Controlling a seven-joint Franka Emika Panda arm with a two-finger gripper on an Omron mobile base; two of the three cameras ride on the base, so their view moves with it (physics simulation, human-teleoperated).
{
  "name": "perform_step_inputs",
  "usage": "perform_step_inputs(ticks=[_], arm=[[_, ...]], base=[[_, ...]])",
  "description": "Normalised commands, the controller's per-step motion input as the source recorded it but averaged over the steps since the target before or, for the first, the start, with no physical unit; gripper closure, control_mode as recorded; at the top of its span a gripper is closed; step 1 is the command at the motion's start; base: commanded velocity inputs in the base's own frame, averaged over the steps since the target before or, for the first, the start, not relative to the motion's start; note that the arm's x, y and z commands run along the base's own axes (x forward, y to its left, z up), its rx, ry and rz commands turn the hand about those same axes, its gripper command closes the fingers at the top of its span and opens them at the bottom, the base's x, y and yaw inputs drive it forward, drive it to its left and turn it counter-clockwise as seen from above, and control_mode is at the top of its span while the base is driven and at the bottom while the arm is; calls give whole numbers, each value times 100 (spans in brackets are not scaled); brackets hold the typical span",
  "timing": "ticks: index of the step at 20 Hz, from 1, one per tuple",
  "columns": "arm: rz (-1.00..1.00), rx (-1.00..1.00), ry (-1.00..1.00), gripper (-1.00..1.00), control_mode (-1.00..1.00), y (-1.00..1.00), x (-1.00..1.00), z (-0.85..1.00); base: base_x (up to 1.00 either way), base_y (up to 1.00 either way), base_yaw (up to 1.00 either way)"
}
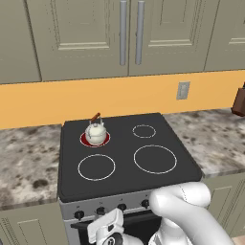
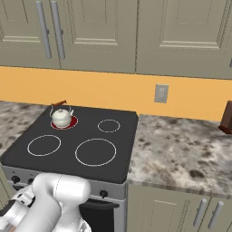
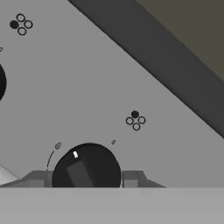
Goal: Lower the heat of the kettle.
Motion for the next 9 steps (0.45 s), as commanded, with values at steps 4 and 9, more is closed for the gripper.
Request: perform_step_inputs(ticks=[4,9], arm=[[0,35,1,100,-100,-18,0,31],[0,34,2,100,-100,-17,0,33]], base=[[0,0,0],[0,0,0]])
